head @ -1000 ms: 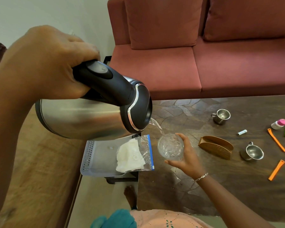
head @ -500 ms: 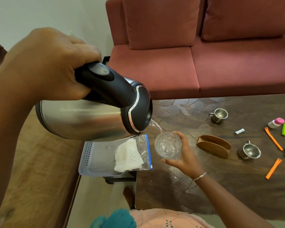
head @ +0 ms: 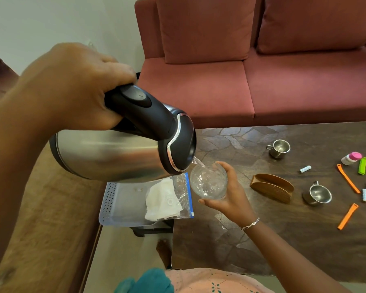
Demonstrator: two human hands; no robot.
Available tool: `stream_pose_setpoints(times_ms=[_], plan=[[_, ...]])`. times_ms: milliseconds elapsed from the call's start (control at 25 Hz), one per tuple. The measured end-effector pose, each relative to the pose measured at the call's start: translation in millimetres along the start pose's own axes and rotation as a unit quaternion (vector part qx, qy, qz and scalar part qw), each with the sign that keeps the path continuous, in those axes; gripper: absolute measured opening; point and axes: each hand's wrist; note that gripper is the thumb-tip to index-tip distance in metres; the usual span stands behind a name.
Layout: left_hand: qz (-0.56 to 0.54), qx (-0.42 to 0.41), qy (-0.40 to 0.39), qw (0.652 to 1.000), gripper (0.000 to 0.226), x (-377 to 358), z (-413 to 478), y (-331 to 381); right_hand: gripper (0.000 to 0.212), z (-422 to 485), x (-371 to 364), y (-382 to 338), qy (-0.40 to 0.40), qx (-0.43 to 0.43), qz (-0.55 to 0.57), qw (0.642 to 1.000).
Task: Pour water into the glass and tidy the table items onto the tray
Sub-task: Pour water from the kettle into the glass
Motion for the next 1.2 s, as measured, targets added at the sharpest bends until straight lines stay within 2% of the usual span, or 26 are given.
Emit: stream_pose_setpoints(times_ms=[120, 640, 1040, 1200], plan=[[-0.012, -0.004, -0.018, 1.000, 0.027, 0, -3, 0, 0.092, 1, 1, -4, 0.002, 0.006, 0.003, 1.000], [-0.039, -0.009, -0.004, 0.999, 0.030, 2, -3, 7, 0.090, 5, 1, -14, 0.000, 0.018, 0.016, 1.000], [-0.060, -0.042, 0.031, 0.997, 0.035, 6, 3, 25, 0.091, 6, 3, -12, -0.011, 0.015, 0.004, 1.000], [-0.012, -0.080, 0.064, 0.995, 0.031, 3, 5, 32, 0.092, 6, 4, -13, -0.007, 0.011, 0.001, 1.000]])
Point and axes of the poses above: each hand's wrist, its own z-axis towards the middle knuckle, its own x-axis out of the back of the hand, y = z × x, and after that the axes turned 6 degrees about -z, right-handed
